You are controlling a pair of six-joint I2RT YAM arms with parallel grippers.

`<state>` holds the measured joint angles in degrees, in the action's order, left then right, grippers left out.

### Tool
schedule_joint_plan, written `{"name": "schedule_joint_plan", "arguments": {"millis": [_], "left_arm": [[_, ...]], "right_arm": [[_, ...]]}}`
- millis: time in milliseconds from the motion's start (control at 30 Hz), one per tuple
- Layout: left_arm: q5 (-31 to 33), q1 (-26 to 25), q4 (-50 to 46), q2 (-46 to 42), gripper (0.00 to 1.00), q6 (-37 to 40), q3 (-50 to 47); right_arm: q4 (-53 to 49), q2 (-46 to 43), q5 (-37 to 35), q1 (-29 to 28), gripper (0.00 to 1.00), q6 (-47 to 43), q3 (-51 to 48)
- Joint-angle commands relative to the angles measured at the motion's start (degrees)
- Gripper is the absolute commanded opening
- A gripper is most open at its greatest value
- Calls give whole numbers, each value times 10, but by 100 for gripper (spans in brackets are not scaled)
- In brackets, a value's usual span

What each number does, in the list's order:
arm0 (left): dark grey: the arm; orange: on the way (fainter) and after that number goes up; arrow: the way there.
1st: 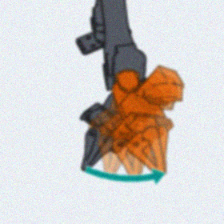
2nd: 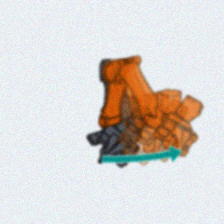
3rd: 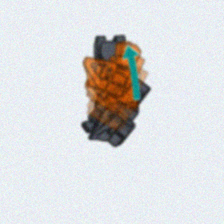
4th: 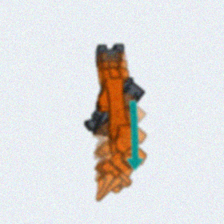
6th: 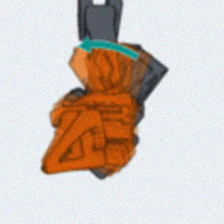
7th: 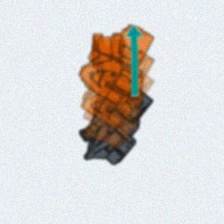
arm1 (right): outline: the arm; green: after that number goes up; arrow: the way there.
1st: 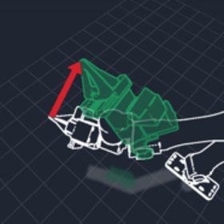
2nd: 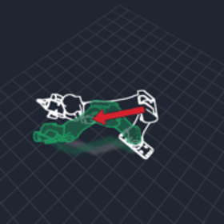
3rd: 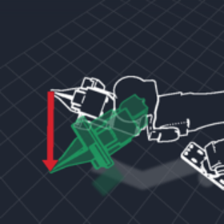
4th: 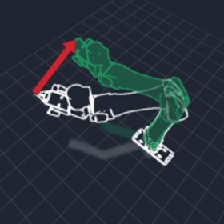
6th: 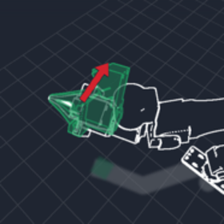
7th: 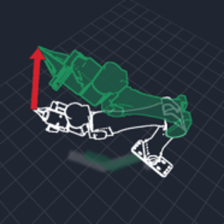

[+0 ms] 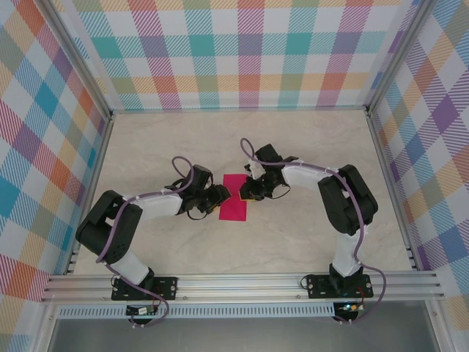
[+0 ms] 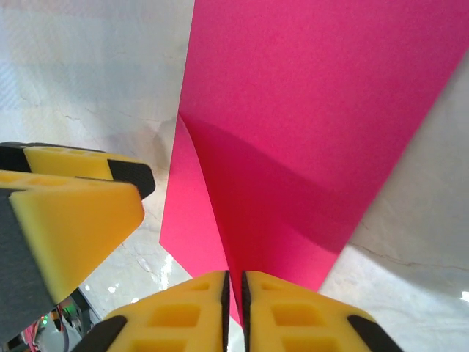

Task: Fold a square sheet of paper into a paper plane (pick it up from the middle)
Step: Turn over the paper at the center of the table.

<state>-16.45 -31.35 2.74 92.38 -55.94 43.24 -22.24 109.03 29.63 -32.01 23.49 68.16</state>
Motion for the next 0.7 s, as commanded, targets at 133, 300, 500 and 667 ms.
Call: {"name": "schedule_joint_plan", "arguments": {"millis": [133,300,500,667], "left_arm": [[-66,2,71,19,46,1,-2],[-83,2,73,42,45,14,11],[-98,2,101,65,37,11,17],[-100,2,117,72,25,18,24]], "right_arm": [[25,4,3,16,11,11,-12],[28,3,1,17,11,15,-17],[29,3,-3,18,11,18,-22],[27,-1,-4,20,12,22,-23]]}}
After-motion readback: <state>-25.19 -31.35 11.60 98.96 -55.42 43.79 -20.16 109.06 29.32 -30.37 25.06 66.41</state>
